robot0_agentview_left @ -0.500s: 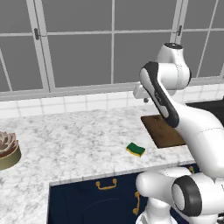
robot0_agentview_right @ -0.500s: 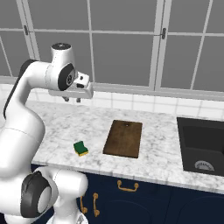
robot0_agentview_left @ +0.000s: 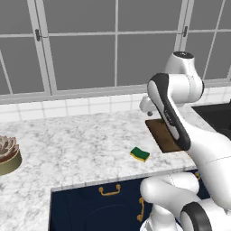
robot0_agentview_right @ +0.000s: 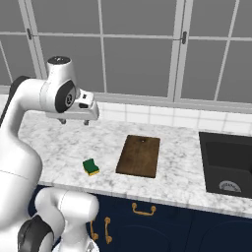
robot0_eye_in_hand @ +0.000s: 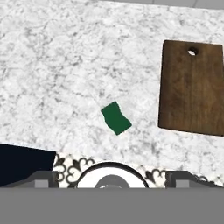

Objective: Pick up the sponge from the counter and clean the cutting board by briefly scrubbing or pressing down on the cutting board. Once finished, release the sponge.

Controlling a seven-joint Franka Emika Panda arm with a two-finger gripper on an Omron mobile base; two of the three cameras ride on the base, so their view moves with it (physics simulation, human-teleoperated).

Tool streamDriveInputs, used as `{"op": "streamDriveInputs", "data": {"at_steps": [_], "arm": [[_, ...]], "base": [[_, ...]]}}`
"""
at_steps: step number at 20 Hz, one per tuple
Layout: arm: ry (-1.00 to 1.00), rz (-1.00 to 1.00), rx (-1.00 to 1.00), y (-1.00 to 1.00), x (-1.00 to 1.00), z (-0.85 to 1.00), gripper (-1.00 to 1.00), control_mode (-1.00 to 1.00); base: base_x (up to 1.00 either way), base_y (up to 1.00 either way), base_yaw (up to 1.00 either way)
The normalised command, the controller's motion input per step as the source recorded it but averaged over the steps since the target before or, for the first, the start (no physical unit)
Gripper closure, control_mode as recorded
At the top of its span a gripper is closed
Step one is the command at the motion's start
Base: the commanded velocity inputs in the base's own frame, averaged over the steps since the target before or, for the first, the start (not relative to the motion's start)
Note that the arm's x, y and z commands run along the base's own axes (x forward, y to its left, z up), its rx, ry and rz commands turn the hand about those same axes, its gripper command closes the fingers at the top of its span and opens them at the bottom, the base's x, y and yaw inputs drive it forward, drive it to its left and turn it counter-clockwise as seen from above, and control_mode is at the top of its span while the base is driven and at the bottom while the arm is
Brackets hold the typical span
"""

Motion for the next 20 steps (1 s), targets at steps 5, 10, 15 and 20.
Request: {"op": "streamDriveInputs", "data": {"at_steps": [5, 10, 15, 20], "arm": [[0.00, 0.18, -0.13, 0.19, -0.09, -0.40, -1.00, -1.00], [-0.03, 0.19, -0.13, 0.12, 0.02, -0.39, -1.00, -1.00], [-0.16, 0.16, 0.00, 0.00, 0.30, -0.47, -1.00, -1.00], [0.00, 0.07, 0.00, 0.01, 0.26, -0.53, -1.00, -1.00]], "base": [[0.00, 0.00, 0.00], [0.00, 0.00, 0.00], [0.00, 0.00, 0.00], [0.00, 0.00, 0.00]]}}
